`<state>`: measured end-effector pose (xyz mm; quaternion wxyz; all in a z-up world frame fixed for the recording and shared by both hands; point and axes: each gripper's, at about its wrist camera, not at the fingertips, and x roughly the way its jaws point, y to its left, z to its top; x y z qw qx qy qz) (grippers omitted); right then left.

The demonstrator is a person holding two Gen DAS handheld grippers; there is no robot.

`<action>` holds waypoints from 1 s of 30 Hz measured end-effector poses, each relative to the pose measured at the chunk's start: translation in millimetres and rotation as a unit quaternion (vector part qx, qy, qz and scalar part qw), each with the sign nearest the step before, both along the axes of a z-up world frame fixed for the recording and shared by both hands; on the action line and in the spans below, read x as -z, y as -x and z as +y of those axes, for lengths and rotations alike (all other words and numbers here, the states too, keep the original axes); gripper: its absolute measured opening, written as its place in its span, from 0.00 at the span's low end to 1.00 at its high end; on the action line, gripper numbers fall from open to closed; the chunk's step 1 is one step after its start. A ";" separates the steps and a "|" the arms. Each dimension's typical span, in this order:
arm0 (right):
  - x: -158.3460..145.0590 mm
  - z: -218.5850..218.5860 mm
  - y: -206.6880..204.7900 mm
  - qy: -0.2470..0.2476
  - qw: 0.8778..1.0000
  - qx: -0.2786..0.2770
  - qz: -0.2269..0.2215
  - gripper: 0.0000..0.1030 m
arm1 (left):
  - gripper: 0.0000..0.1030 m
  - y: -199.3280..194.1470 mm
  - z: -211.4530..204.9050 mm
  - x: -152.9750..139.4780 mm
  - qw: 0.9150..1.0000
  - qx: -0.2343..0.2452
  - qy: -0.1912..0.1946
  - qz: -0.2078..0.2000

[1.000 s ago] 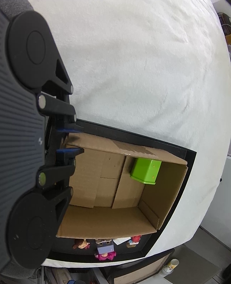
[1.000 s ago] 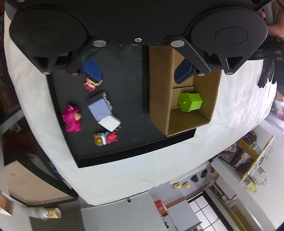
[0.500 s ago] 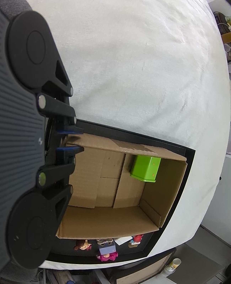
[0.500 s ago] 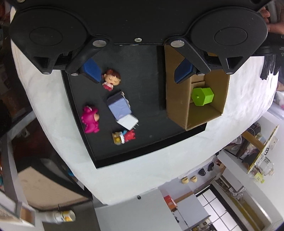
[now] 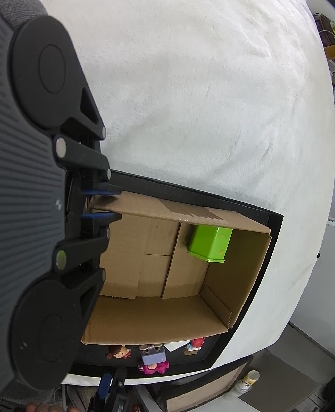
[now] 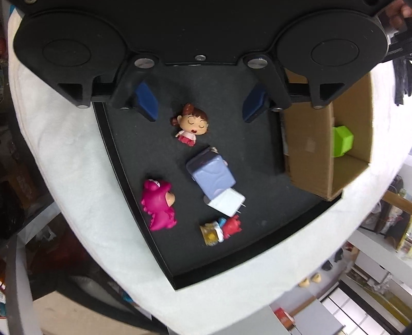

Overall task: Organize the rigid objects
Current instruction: 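Move the right gripper to the small doll figure and grasp it, then carry the doll into the box beside the green container and release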

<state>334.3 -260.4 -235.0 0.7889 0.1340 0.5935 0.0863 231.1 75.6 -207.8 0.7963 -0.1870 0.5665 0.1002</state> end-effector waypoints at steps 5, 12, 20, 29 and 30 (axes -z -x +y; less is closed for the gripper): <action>17.9 15.8 -12.2 0.030 0.999 -0.028 0.010 0.57 | 0.12 -0.5 0.1 2.1 1.000 0.005 0.001 -0.002; 35.5 31.4 -22.9 0.067 0.997 -0.043 0.019 0.56 | 0.12 0.2 2.7 2.1 1.000 0.008 0.006 -0.005; 33.7 34.9 -21.0 0.083 0.995 -0.045 0.022 0.34 | 0.12 -0.9 4.2 2.9 1.000 0.008 0.010 -0.007; 4.0 30.3 -3.3 0.059 0.998 -0.038 -0.005 0.34 | 0.12 -0.6 3.2 2.9 1.000 0.008 0.011 -0.006; -1.1 30.1 -1.2 0.056 0.998 -0.037 -0.009 0.34 | 0.12 -0.3 2.9 2.7 1.000 0.009 0.010 -0.007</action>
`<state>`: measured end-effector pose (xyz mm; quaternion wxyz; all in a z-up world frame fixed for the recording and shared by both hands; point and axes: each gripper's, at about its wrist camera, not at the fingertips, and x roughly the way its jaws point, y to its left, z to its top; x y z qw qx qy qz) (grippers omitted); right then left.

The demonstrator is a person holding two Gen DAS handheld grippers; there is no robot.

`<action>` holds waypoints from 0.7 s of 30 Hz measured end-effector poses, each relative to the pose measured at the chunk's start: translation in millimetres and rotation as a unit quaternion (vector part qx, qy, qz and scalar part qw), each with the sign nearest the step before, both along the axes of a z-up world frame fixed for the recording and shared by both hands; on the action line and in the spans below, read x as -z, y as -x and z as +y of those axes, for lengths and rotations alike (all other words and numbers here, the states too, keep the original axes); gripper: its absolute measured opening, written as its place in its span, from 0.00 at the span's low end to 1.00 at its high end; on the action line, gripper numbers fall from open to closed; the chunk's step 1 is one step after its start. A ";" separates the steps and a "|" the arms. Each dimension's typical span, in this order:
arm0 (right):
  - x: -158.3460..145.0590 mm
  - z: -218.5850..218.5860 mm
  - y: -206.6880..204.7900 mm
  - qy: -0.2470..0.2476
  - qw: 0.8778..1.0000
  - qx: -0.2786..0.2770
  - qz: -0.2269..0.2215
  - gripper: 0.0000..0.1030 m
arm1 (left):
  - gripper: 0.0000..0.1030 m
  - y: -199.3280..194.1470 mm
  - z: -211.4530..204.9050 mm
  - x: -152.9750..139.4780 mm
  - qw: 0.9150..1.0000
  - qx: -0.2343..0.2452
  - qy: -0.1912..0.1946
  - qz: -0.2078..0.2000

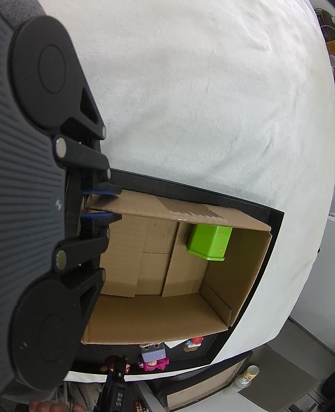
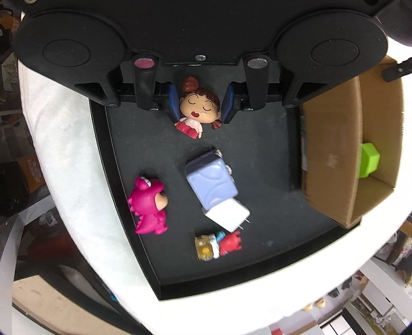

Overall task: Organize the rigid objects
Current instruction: 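Carry the doll into the box beside the green container and release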

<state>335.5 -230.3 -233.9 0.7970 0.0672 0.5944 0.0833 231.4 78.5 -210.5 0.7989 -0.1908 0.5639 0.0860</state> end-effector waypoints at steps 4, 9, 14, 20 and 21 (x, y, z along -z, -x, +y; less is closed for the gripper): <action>-17.1 2.1 4.5 -0.012 1.000 -0.002 -0.015 0.34 | 0.12 -0.7 -1.2 -0.5 1.000 0.003 -0.003 0.001; -39.0 8.6 7.3 -0.026 0.999 -0.007 -0.040 0.34 | 0.12 -0.5 0.4 0.7 1.000 0.003 -0.002 0.000; -58.1 16.3 11.1 -0.040 0.997 -0.014 -0.060 0.34 | 0.12 0.0 1.3 0.5 1.000 0.004 0.001 -0.002; -81.5 29.7 16.5 -0.044 0.995 -0.029 -0.083 0.34 | 0.12 0.9 3.9 0.3 1.000 0.004 0.008 -0.004; -84.7 32.1 17.5 -0.044 0.995 -0.032 -0.085 0.34 | 0.12 0.9 4.4 0.5 1.000 0.005 0.010 -0.005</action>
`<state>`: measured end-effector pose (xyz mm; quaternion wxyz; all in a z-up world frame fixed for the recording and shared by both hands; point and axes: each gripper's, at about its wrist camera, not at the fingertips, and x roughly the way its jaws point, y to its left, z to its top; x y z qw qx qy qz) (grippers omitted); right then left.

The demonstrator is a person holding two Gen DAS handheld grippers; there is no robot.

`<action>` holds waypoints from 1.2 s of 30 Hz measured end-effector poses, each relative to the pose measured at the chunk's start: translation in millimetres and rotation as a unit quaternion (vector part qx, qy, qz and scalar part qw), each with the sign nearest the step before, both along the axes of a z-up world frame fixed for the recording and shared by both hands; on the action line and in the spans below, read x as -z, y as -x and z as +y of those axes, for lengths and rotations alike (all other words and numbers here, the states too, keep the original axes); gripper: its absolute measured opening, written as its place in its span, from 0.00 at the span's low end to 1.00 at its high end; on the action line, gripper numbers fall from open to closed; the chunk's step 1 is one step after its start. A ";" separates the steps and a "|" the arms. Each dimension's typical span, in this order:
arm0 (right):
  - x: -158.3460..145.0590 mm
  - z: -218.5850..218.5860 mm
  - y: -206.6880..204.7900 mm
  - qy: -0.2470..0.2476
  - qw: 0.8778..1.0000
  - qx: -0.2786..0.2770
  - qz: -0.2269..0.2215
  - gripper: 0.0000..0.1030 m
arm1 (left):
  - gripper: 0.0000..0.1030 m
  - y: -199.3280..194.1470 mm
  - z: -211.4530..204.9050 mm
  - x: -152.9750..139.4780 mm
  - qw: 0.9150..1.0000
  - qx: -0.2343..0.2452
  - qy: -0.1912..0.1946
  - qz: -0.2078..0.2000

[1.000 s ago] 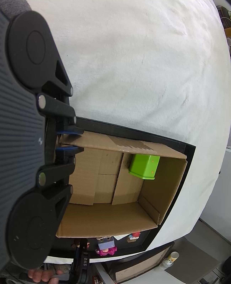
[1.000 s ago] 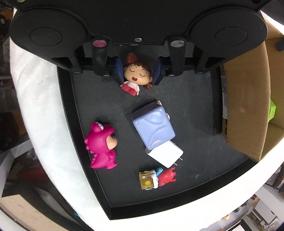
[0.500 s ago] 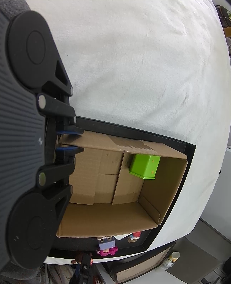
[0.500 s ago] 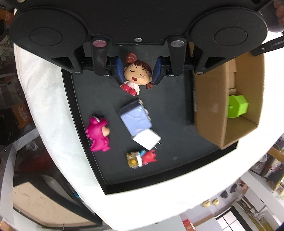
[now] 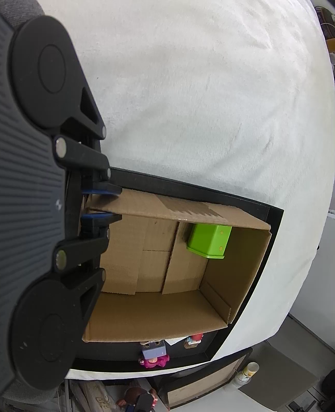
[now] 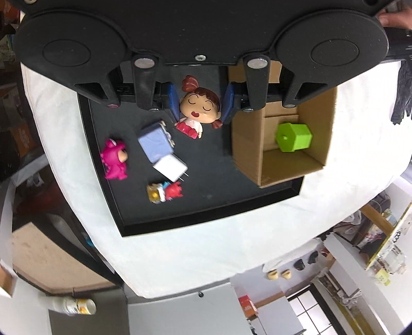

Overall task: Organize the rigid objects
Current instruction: 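Carry the doll into the box beside the green container and release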

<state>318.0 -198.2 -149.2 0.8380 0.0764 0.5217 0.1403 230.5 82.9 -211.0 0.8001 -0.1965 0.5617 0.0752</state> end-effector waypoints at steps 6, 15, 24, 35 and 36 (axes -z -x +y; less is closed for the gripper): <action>-10.1 15.2 3.6 0.005 1.000 -0.012 -0.008 0.34 | 0.13 0.6 3.1 0.2 1.000 0.004 0.009 -0.003; -14.4 41.5 8.3 0.008 0.999 -0.034 -0.007 0.34 | 0.13 1.7 6.0 1.7 1.000 0.011 0.016 -0.008; -12.1 79.8 4.3 0.005 0.998 -0.066 -0.004 0.34 | 0.13 2.1 9.2 4.6 0.999 0.013 0.028 -0.013; 5.9 128.1 -13.3 0.026 0.994 -0.104 0.000 0.34 | 0.13 4.4 13.4 6.7 0.999 0.020 0.043 -0.022; 7.6 132.2 -15.4 0.030 0.994 -0.107 -0.002 0.34 | 0.14 4.9 14.4 6.8 0.999 0.020 0.045 -0.023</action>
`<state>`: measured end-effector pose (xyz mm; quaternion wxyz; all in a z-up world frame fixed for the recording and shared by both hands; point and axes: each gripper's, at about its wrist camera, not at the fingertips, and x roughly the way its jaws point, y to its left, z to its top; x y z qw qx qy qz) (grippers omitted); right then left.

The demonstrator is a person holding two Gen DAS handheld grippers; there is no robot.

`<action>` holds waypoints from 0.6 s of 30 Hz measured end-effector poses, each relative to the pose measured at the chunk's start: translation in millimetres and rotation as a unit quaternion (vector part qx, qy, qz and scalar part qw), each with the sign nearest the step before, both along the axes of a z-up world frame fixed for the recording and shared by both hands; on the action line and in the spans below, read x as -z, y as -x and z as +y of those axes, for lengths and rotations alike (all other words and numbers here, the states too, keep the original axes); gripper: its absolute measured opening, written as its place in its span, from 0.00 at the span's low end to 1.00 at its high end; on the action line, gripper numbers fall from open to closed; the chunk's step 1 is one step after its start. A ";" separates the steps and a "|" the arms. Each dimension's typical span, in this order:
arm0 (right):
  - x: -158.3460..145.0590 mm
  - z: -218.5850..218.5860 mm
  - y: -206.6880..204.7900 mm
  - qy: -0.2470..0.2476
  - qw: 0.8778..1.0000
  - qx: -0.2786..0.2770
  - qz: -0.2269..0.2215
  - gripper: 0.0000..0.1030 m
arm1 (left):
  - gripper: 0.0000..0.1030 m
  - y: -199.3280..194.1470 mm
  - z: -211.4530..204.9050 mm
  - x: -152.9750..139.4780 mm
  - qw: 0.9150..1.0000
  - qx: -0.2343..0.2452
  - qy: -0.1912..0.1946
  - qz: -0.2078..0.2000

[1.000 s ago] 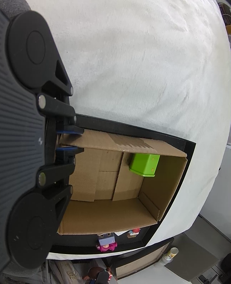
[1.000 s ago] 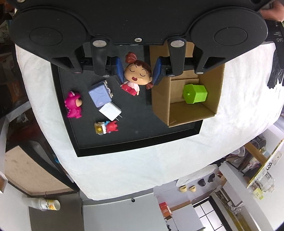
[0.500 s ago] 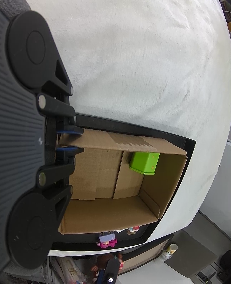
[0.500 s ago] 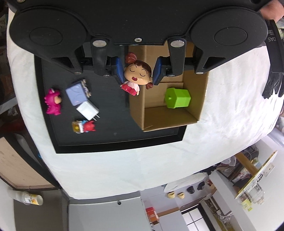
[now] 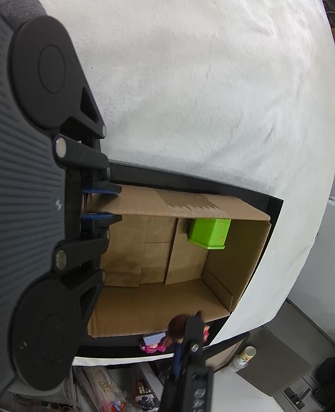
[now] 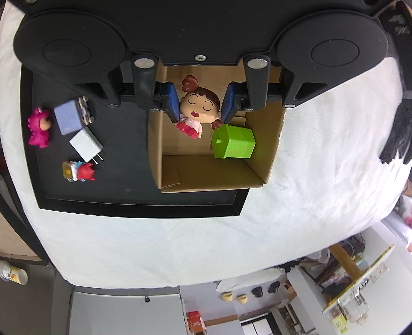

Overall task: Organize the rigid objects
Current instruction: 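Carry the doll into the box beside the green container and release, then move the right gripper to the lavender cube figure and grasp it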

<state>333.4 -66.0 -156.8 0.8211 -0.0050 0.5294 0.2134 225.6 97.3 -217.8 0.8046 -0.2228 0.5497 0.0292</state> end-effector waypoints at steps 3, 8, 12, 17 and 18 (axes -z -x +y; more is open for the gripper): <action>0.1 9.9 -4.4 0.011 1.000 -0.005 -0.015 0.34 | 0.14 0.6 1.8 0.4 1.000 0.001 0.003 -0.002; -6.0 15.7 -10.4 0.022 0.999 0.004 -0.049 0.43 | 0.15 1.4 4.3 1.6 1.000 0.001 0.008 -0.005; -11.4 7.1 -6.6 0.015 0.998 0.012 -0.052 0.49 | 0.15 0.5 5.9 2.0 1.000 -0.002 0.011 -0.007; -7.3 -3.6 -1.5 0.018 0.999 0.017 -0.031 0.54 | 0.15 -0.2 5.5 1.5 1.000 -0.002 0.012 -0.008; -6.9 -5.5 -0.3 0.016 0.999 0.019 -0.028 0.54 | 0.15 -0.3 6.3 1.9 1.000 -0.002 0.012 -0.009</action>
